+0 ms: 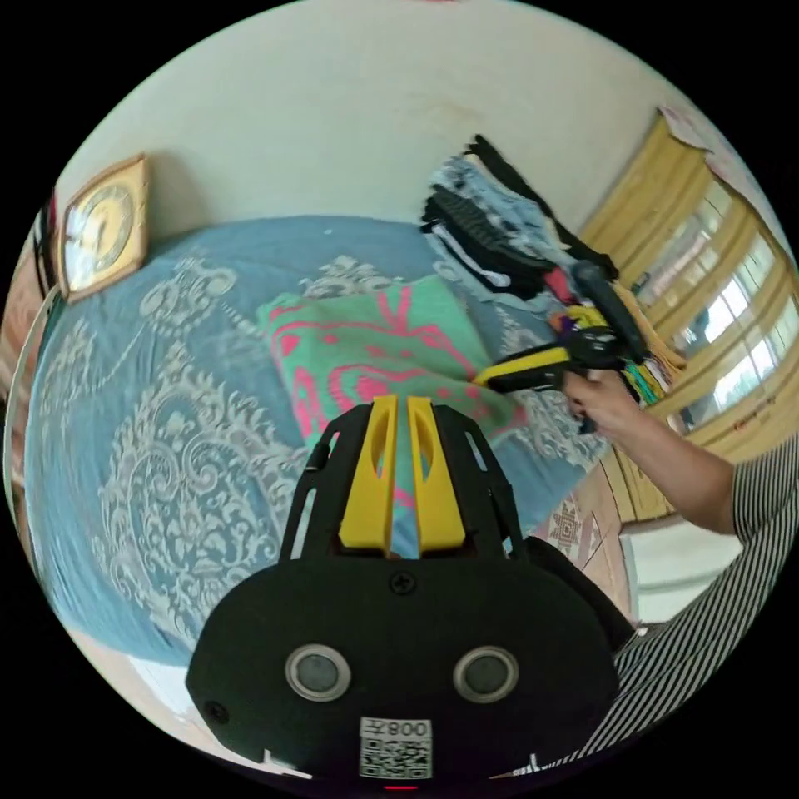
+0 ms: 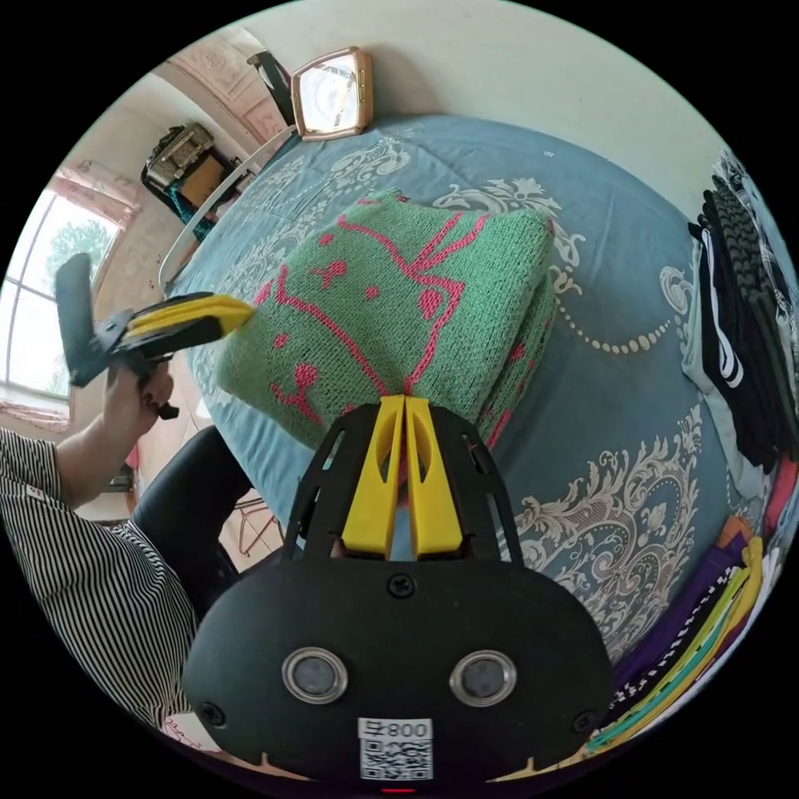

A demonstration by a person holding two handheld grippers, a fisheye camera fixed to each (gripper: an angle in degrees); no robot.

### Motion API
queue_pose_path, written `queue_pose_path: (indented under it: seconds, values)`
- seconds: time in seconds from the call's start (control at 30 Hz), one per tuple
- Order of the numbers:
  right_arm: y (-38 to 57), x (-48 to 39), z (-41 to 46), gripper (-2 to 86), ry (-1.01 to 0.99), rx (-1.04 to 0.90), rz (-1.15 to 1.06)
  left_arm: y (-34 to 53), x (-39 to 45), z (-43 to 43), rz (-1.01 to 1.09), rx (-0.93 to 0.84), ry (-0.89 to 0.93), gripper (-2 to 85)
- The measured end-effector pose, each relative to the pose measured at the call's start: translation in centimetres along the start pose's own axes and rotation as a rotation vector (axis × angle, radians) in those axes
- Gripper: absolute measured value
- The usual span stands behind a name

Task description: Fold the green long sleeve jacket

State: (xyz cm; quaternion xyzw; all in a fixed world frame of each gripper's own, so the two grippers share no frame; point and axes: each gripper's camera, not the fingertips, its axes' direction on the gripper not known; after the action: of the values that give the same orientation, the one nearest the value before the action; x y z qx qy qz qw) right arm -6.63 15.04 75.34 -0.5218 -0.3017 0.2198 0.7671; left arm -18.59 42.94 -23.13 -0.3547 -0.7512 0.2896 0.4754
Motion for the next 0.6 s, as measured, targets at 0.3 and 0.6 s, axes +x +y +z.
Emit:
queue_pose_path:
  seconds: [0.3, 0.6]
  values:
    - [1.6, -6.7, -6.2, 0.0, 0.106, 0.112, 0.013, 1.3, -5.3, 2.2, -0.063, -0.051, 0.086, 0.2]
    - [3.0, -12.4, -1.5, 0.1, 0.216, 0.025, -0.014, 2.5, -8.1, 2.1, -0.001, -0.048, 0.065, 0.2]
